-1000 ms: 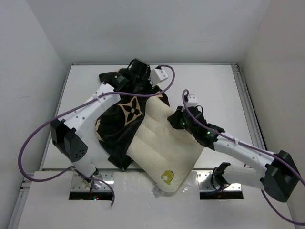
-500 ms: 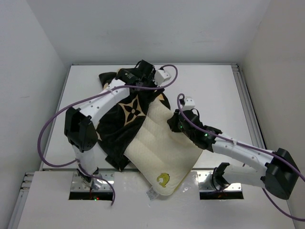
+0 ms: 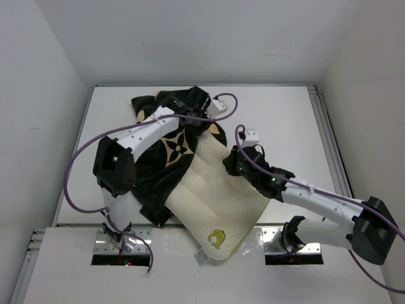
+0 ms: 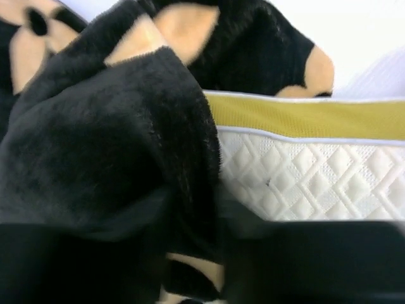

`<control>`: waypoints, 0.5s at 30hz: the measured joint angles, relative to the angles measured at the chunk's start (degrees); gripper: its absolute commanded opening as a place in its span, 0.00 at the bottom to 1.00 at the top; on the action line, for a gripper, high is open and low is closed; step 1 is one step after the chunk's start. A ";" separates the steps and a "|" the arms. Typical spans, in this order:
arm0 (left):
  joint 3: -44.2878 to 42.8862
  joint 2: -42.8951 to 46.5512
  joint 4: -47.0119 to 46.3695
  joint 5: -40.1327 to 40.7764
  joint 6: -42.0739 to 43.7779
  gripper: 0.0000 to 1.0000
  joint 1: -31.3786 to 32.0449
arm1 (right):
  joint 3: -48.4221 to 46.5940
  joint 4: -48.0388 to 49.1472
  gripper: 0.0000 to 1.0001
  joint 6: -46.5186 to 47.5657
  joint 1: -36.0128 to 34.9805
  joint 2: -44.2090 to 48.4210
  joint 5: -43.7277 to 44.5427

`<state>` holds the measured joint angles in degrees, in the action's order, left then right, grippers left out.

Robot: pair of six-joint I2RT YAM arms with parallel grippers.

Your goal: Put the pillow into the pillowcase

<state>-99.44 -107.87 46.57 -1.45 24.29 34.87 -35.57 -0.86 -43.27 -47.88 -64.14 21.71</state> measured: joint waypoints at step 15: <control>-13.09 7.91 8.41 -17.68 5.16 0.00 5.46 | 0.00 -0.22 0.00 9.99 -0.37 5.46 -0.98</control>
<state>-112.53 -99.96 54.98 -19.14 29.45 40.34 -35.57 -1.08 -33.28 -48.25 -58.67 20.73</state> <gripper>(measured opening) 0.017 0.069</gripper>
